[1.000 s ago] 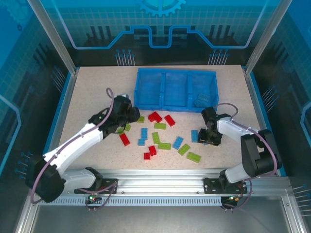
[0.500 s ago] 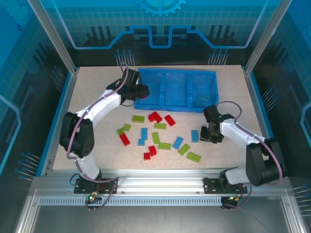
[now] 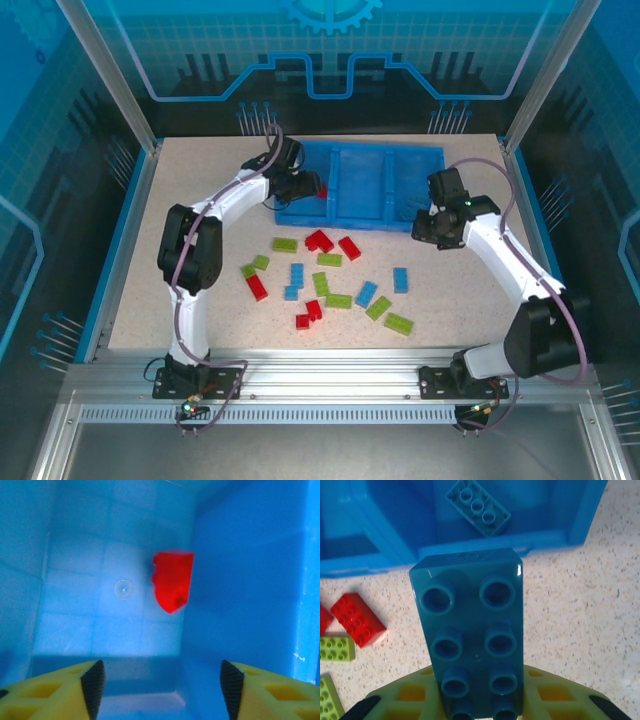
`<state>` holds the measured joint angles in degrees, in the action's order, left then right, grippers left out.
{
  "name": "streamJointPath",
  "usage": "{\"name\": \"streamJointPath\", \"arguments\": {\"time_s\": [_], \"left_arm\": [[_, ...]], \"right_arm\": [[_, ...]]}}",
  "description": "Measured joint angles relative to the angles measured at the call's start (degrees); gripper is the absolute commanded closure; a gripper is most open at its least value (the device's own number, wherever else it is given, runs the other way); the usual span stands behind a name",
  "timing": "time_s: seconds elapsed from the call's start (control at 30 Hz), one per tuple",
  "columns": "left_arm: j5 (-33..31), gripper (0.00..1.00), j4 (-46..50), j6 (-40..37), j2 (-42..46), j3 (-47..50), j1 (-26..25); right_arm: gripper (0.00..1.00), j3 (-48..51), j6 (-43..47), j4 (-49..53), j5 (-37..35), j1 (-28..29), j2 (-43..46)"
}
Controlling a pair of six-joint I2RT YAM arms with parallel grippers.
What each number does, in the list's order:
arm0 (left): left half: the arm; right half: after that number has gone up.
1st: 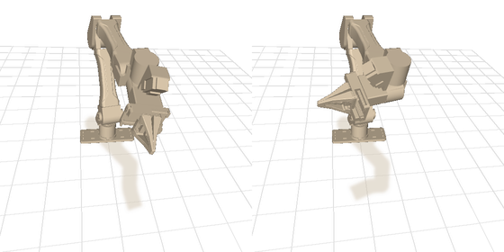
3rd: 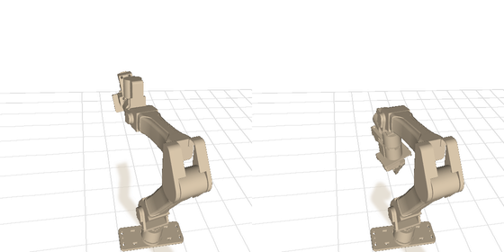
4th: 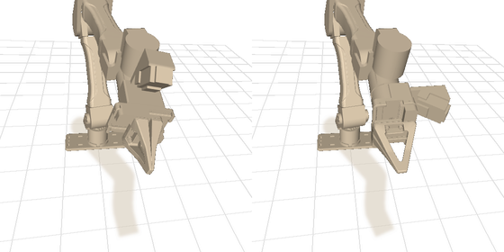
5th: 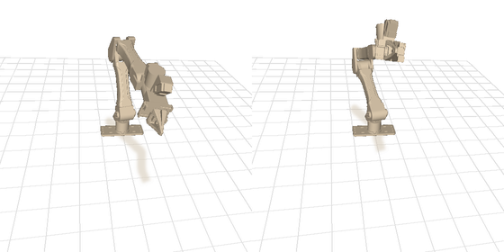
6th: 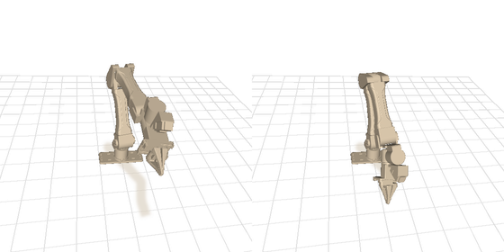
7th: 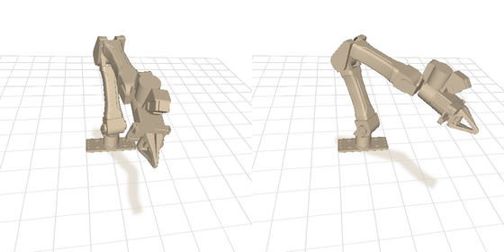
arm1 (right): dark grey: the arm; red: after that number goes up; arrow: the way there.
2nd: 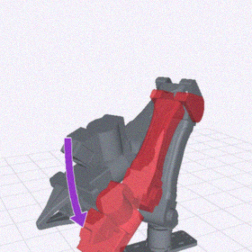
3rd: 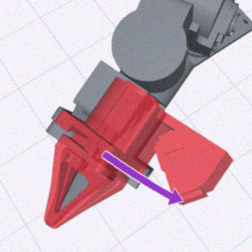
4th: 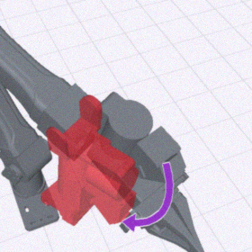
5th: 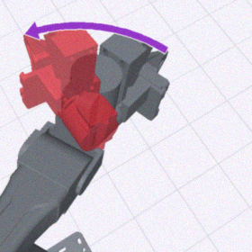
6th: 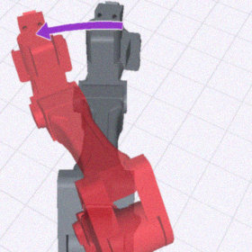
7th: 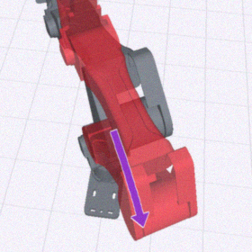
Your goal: Sort the legos into containers by color
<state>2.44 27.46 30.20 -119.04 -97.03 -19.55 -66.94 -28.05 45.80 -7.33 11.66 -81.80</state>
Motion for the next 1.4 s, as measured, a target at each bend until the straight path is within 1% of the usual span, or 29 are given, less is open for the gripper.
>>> {"name": "streamJointPath", "arguments": {"time_s": [0.07,0.17,0.27,0.4,0.57,0.77,0.93,1.03,1.07,1.1,1.17,1.2,1.3,1.4], "left_arm": [[0.0,0.15,-1.4,1.0,1.7,2.3,-0.1],[0.0,0.02,-3.4,2.2,7.6,9.5,-0.2],[-0.7,0.01,-4.2,3.1,15.8,17.4,-0.5],[-2.2,0.01,-5.2,3.6,25.6,26.1,-1.5],[-4.9,0.01,-5.1,4.5,35.5,36.6,-2.6],[-8.1,0.01,-2.3,7.3,44.0,47.4,-2.6],[-10.2,0.01,1.1,10.1,47.8,52.4,-3.8],[-10.8,0.02,2.4,11.6,48.2,53.8,-5.0],[-10.8,0.03,2.8,12.1,48.2,54.0,-5.2],[-10.8,0.03,3.3,12.7,48.0,54.1,-5.4],[-10.8,0.04,4.0,14.0,47.3,54.1,-5.6],[-10.8,0.05,4.2,14.8,46.7,54.1,-5.6],[-10.8,0.05,4.4,17.0,44.9,54.3,-5.9],[-10.8,0.05,4.5,19.3,43.8,55.1,-5.9]], "right_arm": [[0.76,-1.8,0.4,-0.2,0.0,-1.0,-2.3],[0.76,-5.8,1.3,-0.4,0.1,-2.9,-6.7],[0.77,-12.2,2.6,-0.3,0.3,-4.2,-12.9],[0.78,-20.2,4.0,-0.4,0.8,-4.3,-20.9],[0.77,-23.5,4.6,0.3,1.3,-4.2,-25.4],[0.74,-28.8,4.8,2.2,1.7,-4.2,-31.1],[0.65,-33.3,5.1,5.0,1.6,-3.8,-36.2],[0.56,-34.1,5.5,5.8,1.5,-3.3,-37.8],[0.5,-34.1,5.4,6.3,1.5,-3.1,-38.0],[0.42,-34.1,5.5,6.6,1.6,-3.0,-38.1],[0.33,-34.1,5.6,6.9,1.6,-2.7,-38.1],[0.3,-34.1,5.4,7.0,1.6,-2.6,-38.1],[0.24,-34.1,5.1,7.4,1.6,-2.3,-38.1],[0.22,-33.7,5.0,7.2,1.8,-2.1,-37.6]]}}
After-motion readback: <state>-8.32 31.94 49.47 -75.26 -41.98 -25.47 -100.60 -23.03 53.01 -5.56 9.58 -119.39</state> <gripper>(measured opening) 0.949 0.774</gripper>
